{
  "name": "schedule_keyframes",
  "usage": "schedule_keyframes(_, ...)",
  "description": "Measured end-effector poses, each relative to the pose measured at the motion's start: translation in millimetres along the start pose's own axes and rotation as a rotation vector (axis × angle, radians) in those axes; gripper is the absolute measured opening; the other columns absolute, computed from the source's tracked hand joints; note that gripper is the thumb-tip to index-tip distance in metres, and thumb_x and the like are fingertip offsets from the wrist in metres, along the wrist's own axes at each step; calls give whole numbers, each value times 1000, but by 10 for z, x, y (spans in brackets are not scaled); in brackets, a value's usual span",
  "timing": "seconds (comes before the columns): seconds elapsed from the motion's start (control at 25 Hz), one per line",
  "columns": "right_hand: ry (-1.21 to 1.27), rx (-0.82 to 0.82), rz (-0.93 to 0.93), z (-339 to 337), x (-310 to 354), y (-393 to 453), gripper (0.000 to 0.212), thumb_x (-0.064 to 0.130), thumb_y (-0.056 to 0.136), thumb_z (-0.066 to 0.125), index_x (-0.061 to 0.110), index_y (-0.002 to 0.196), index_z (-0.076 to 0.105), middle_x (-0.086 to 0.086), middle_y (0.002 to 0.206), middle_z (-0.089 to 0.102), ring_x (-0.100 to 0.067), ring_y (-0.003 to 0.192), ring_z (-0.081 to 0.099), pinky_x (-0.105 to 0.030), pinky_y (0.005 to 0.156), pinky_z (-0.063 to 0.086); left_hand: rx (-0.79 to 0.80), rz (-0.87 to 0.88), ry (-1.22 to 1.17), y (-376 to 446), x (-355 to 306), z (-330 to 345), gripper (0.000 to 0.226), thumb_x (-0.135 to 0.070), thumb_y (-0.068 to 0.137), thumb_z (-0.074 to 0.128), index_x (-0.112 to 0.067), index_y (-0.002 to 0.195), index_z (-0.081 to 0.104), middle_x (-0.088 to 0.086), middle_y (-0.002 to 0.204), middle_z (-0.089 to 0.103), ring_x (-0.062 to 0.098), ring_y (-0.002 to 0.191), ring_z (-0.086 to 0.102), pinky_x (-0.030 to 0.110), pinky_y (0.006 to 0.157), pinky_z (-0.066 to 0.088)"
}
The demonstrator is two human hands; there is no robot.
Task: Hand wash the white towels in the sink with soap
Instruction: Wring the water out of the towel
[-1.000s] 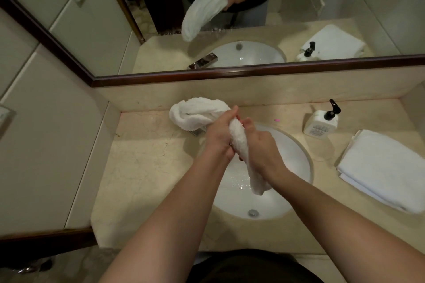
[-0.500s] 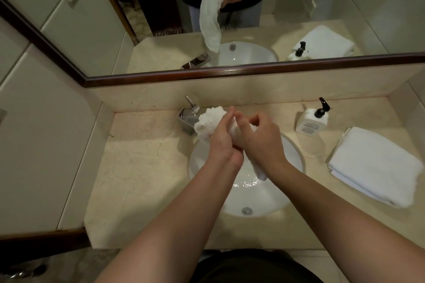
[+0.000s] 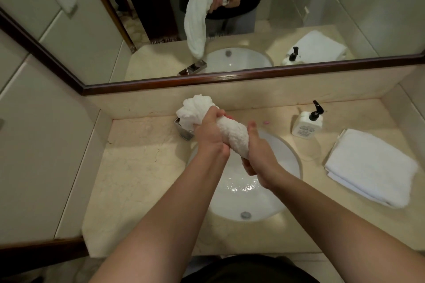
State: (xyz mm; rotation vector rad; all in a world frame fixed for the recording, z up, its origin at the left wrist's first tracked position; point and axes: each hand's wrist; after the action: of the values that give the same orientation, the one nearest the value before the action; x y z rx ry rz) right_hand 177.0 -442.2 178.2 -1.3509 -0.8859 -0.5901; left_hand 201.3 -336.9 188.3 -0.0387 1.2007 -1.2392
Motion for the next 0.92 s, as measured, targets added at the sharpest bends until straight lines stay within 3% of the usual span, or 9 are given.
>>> schedule_keyframes(0.12, -109, -70, -136, -33, -83, 24, 64, 60, 101, 26, 20, 57, 51, 10, 40, 42, -6, 36, 36, -25, 46, 29, -31, 25, 72, -48, 5, 38, 31, -12, 83, 71, -5, 102, 47, 6, 59, 57, 17, 46, 57, 28, 47, 51)
schedule_keyframes(0.2, -173, -12, -134, -100, -138, 6, 67, 58, 102, 23, 17, 59, 53, 5, 44, 47, -9, 38, 41, -23, 45, 35, -24, 42, 163, -92, 26, 42, 47, -49, 89, 68, -9, 111, 54, 6, 74, 64, 16, 54, 64, 29, 53, 54)
schedule_keyframes(0.28, -285, 50, -129, -191, -161, 14, 70, 57, 102, 21, 14, 63, 60, -1, 53, 60, -14, 47, 54, -26, 55, 45, 54, 70, 228, -73, 55, -21, 74, -74, 89, 43, -11, 126, 58, 8, 90, 68, 18, 68, 69, 33, 62, 57)
schedule_keyframes(0.36, -254, 24, -143, -299, -112, 71, 66, 57, 102, 24, 13, 77, 67, -3, 72, 69, -18, 69, 64, -31, 73, 48, 159, 113, 306, -33, 65, -98, 72, -71, 93, 39, -10, 123, 63, 10, 97, 71, 25, 85, 71, 41, 80, 60)
schedule_keyframes(0.48, 12, 22, -127, -419, 203, 180, 61, 59, 101, 25, 15, 96, 66, -4, 89, 70, -22, 88, 64, -35, 84, 48, 235, 197, 515, -82, 55, -140, 48, -57, 79, 57, -21, 108, 69, 8, 115, 72, 28, 112, 65, 52, 104, 48)
schedule_keyframes(0.6, 201, 147, -113, -483, 486, 186, 60, 63, 96, 35, 12, 106, 66, -2, 85, 73, -16, 82, 68, -31, 75, 51, 313, 212, 639, -213, 104, -124, 61, -67, 67, 56, -21, 104, 70, 3, 115, 71, 31, 115, 63, 54, 102, 47)
schedule_keyframes(0.72, 239, 72, -155, -519, 488, 135, 35, 40, 97, 56, 8, 97, 69, -2, 74, 72, -16, 71, 67, -29, 66, 49, 294, 270, 766, -326, 79, -39, 69, -81, 77, 40, -25, 108, 66, -1, 109, 71, 21, 107, 65, 48, 99, 49)
schedule_keyframes(0.84, 377, -48, -158, -561, 395, 99, 23, 25, 95, 54, 6, 98, 67, -8, 87, 72, -23, 85, 67, -36, 79, 50, 274, 242, 781, -320, 23, -4, 53, -64, 78, 49, -14, 91, 62, 5, 93, 67, 24, 90, 62, 47, 89, 50)
schedule_keyframes(0.92, 460, -67, -132, -602, 380, 64, 27, 22, 92, 51, 4, 107, 65, -15, 102, 71, -30, 100, 66, -39, 86, 51, 328, 216, 755, -325, 36, -30, 34, -52, 76, 55, -18, 80, 59, 5, 82, 61, 21, 80, 55, 42, 78, 44)
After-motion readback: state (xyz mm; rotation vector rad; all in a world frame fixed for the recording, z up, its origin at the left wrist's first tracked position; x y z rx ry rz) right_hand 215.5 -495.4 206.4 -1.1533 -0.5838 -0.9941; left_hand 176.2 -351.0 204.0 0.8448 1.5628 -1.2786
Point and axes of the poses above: each hand's wrist, its own y-axis towards the middle knuckle, its own z-axis out of the palm, x = y × z
